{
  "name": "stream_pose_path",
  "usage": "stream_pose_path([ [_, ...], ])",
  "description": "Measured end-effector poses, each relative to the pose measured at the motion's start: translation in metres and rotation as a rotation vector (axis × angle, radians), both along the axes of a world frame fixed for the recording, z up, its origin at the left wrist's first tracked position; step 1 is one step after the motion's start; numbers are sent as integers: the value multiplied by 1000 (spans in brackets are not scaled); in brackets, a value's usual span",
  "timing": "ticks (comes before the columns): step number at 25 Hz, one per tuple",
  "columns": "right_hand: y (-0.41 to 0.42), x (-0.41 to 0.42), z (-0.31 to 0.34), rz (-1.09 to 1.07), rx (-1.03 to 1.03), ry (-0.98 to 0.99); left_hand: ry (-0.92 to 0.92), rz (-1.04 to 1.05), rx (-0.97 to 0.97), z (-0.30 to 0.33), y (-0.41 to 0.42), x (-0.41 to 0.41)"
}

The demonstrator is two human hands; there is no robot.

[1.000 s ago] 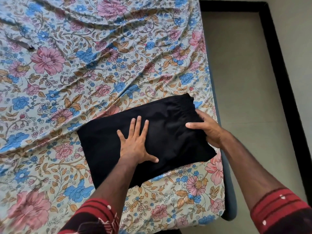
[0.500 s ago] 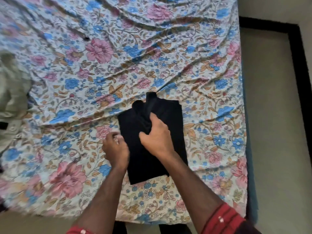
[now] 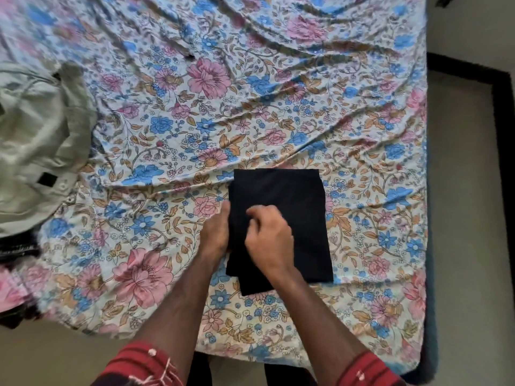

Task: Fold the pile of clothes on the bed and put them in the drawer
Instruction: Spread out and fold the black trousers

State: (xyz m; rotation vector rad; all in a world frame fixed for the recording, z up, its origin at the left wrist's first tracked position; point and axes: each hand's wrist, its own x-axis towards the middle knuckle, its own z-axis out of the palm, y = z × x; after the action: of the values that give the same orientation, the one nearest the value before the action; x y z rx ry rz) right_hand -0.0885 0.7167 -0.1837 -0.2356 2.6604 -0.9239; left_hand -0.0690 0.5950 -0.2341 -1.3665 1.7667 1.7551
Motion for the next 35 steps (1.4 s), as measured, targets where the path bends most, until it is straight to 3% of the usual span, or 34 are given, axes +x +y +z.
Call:
stream_pose_path([
  [3,15,-24,-15,10,-82,-73,-6,-32,-78,8,7,-8],
  [6,49,-57,-22,-406,21,24,-52,-60,-58,9,12,-12],
  [8,84,-71,-30,-566,156,-136,-78,-74,-49,7,12,-15],
  [10,110,-80,-41,-545,180,-324,-59,-85,-54,2,14,-19],
  [12,124,-84,-49,-504,53,-420,-12,-98,-59,3,22,-24],
  [16,137,-92,-52,-502,-441,-610,79,-101,24,15,35,-27],
  [19,150,-109,-49,-491,-567,-675,137,-178,16,32,41,-54],
  [26,216,-267,-15,-484,-655,-404,281,-348,100,58,81,-234],
  [31,279,-402,-12,-531,-566,-182,379,-477,86,51,149,-382],
  [35,308,-466,-21,-568,-457,-132,385,-482,42,35,172,-453],
])
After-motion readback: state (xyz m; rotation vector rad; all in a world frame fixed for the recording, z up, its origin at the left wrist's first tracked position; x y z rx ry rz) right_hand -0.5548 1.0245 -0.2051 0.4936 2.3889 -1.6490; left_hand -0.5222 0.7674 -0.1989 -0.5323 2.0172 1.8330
